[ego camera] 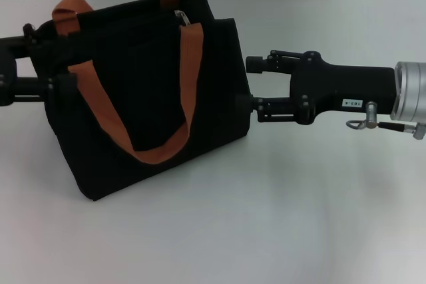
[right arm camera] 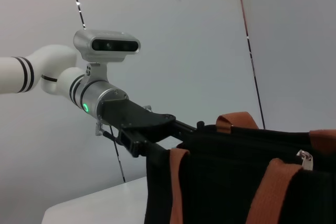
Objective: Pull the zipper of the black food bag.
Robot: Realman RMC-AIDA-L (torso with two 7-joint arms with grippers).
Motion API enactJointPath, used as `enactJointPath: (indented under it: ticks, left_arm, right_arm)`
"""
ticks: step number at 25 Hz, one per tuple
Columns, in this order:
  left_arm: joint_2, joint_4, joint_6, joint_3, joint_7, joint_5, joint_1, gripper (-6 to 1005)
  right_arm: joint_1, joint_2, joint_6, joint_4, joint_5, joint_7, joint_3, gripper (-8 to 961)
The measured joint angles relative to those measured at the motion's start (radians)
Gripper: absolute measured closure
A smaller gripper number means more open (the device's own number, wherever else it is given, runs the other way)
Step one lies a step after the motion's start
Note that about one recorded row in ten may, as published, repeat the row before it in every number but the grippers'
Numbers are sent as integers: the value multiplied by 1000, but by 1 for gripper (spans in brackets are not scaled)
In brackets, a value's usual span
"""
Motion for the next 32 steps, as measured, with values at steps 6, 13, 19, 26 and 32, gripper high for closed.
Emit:
enactJointPath:
  ticks: [6,13,19,26,32]
  left_arm:
    - [-10,-18,109,-29,44,-125,12,162]
    - [-69,-48,147,-24,125,-321,63,163]
    - [-132,-71,146,-25,226,-400,113,163]
    - [-138,-290,134,313,369,-392,109,163]
    - [-171,-344,42,363,444,-327,112,163]
  right_arm:
    - [3,-1,11,1,0,-5,0,164]
    - [-4,3,5,4,0,-26,0,164]
    - [-13,4,-6,8,0,-40,-6,164]
    - [-32,4,-88,59,0,-148,-7,164]
    - [-52,1,-121,125,-41,-261,-11,164]
